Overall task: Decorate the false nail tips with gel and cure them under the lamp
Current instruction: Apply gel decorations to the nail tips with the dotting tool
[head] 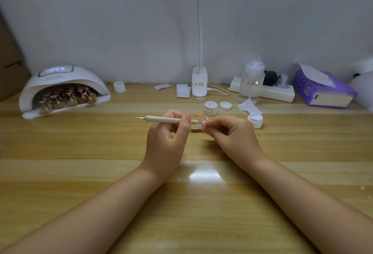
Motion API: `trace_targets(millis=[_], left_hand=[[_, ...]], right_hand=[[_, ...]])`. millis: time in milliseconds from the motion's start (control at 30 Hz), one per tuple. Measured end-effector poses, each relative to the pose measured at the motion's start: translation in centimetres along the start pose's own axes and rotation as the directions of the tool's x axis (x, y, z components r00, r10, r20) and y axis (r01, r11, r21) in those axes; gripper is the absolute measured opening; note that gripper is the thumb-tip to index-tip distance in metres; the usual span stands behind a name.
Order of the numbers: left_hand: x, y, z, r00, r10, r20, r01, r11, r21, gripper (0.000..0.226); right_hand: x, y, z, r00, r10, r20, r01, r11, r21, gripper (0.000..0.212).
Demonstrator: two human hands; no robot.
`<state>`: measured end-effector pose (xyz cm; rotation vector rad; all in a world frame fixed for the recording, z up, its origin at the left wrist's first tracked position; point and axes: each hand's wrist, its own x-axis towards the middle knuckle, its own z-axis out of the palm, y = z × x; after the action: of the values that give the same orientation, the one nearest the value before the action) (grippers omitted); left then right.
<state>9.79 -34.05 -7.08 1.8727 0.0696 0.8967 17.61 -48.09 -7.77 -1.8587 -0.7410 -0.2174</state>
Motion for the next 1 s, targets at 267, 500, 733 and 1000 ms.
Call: trace_targets(millis=[267, 500, 733, 1000], left_hand=[[-0.04, 0.17, -0.04, 1.000, -0.016, 0.008, 0.016, 1.000, 0.002, 0.025], [-0.10, 0.27, -0.01, 0.999, -0.028, 0.017, 0.028, 1.000, 0.002, 0.026], [0.01, 0.37, -0.01, 0.999, -0.038, 0.024, 0.038, 0.999, 0.005, 0.023], [0.00, 0.19, 0.09, 0.999, -0.044, 0.024, 0.044, 0.999, -0.008, 0.024]], right_hand=[[-0.02, -0.02, 0.01, 1.000, -0.017, -0.003, 0.017, 1.000, -0.006, 0.005], [0.01, 0.16, 0.05, 1.000, -0.027, 0.000, 0.027, 1.000, -0.007, 0.004], [0.08, 0.26, 0.09, 0.999, -0.055, -0.001, 0.055, 0.998, 0.007, 0.006], [0.05, 0.27, 0.09, 0.998, -0.061, -0.001, 0.061, 0.998, 0.002, 0.005]])
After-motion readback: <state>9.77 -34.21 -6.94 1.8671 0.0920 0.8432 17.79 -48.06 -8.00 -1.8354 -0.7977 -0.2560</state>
